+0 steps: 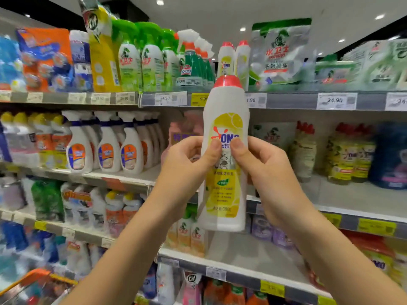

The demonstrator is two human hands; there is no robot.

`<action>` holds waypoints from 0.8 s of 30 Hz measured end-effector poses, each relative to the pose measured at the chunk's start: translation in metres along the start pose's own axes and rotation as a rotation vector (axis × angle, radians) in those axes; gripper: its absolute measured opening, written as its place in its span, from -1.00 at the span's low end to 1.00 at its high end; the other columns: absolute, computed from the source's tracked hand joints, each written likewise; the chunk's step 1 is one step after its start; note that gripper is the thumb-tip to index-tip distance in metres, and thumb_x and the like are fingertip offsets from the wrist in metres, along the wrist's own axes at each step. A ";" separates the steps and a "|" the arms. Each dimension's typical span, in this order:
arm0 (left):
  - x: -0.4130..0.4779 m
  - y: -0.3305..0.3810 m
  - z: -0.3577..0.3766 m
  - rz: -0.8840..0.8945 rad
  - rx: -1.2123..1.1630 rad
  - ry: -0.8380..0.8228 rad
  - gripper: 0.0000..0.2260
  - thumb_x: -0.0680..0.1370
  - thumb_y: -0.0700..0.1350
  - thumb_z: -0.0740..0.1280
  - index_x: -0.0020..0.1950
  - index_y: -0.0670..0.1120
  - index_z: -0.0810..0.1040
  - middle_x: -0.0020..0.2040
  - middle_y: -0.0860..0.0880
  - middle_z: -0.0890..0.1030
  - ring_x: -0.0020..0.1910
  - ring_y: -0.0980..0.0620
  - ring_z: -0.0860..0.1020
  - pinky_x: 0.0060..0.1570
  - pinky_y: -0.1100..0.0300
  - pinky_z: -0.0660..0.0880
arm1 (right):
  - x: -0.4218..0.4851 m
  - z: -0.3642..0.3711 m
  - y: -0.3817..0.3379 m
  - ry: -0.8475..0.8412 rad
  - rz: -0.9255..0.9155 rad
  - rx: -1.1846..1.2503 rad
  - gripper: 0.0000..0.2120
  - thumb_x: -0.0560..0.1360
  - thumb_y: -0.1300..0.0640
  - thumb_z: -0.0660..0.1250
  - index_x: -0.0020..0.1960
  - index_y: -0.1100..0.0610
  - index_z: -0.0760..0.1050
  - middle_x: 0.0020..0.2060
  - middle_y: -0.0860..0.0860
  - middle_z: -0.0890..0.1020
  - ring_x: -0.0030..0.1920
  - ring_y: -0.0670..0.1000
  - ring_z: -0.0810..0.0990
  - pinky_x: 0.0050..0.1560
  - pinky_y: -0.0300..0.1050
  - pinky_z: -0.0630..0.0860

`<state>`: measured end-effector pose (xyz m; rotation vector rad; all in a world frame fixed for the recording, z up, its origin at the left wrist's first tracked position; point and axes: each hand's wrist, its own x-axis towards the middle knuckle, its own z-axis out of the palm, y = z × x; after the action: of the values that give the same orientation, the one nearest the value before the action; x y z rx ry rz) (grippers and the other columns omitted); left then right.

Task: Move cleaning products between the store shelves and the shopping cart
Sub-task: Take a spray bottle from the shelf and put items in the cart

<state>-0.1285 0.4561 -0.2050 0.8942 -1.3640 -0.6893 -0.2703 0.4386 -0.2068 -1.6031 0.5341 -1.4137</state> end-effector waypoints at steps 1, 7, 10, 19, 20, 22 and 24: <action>0.009 0.001 0.002 0.010 -0.002 -0.001 -0.61 0.46 0.10 0.39 0.09 -0.19 0.60 -0.03 -0.16 0.69 0.01 -0.16 0.65 0.02 -0.08 0.60 | 0.007 -0.004 -0.002 -0.004 -0.012 -0.007 -0.69 0.53 0.06 0.29 0.15 0.24 0.57 -0.04 0.14 0.71 -0.05 0.11 0.70 -0.02 0.02 0.65; 0.065 0.003 -0.004 0.082 -0.006 -0.039 -0.61 0.47 0.09 0.39 0.10 -0.19 0.60 -0.01 -0.18 0.68 0.03 -0.19 0.64 0.05 -0.14 0.58 | 0.062 -0.008 -0.004 0.002 -0.065 -0.030 -0.67 0.51 0.05 0.30 0.16 0.24 0.57 -0.03 0.14 0.71 -0.04 0.10 0.70 -0.04 -0.02 0.65; 0.101 -0.005 -0.015 0.127 -0.018 -0.061 -0.65 0.51 0.02 0.32 0.11 -0.23 0.59 -0.03 -0.20 0.68 -0.01 -0.16 0.66 -0.01 -0.06 0.61 | 0.098 -0.003 0.003 0.024 -0.108 -0.075 -0.73 0.56 0.11 0.28 0.17 0.25 0.56 -0.01 0.15 0.70 -0.01 0.10 0.69 -0.02 -0.04 0.65; 0.236 0.014 -0.053 0.325 -0.017 -0.182 -0.71 0.61 -0.02 0.25 0.07 -0.24 0.59 -0.02 -0.20 0.66 -0.05 -0.10 0.65 -0.04 -0.02 0.61 | 0.225 0.019 -0.021 0.119 -0.397 -0.436 -0.80 0.58 0.13 0.31 0.15 0.21 0.53 -0.06 0.09 0.69 -0.15 -0.02 0.70 -0.20 -0.09 0.64; 0.253 0.020 -0.054 0.348 -0.020 -0.198 -0.73 0.62 -0.03 0.25 0.04 -0.22 0.59 -0.06 -0.16 0.66 -0.09 -0.07 0.65 -0.10 0.00 0.59 | 0.240 0.018 -0.029 0.125 -0.414 -0.485 -0.84 0.58 0.13 0.31 0.10 0.19 0.54 -0.09 0.08 0.69 -0.19 -0.03 0.69 -0.21 -0.06 0.64; 0.283 0.031 -0.054 0.394 -0.034 -0.211 -0.75 0.62 -0.01 0.26 -0.05 -0.17 0.59 -0.14 -0.10 0.63 -0.18 0.00 0.62 -0.22 0.10 0.55 | 0.269 0.014 -0.045 0.125 -0.436 -0.574 -0.89 0.58 0.13 0.32 0.03 0.17 0.54 -0.18 0.01 0.68 -0.26 -0.09 0.67 -0.26 -0.10 0.61; 0.310 0.041 -0.051 0.444 -0.016 -0.210 -0.74 0.60 0.03 0.28 -0.07 -0.16 0.54 -0.14 -0.10 0.58 -0.22 0.00 0.57 -0.25 0.17 0.46 | 0.296 0.008 -0.059 0.115 -0.460 -0.673 -0.84 0.59 0.10 0.31 0.04 0.20 0.52 -0.21 -0.04 0.65 -0.26 -0.11 0.67 -0.22 -0.15 0.60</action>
<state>-0.0479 0.2208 -0.0082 0.4866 -1.6725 -0.4570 -0.2027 0.2347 0.0050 -2.2951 0.8031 -1.7863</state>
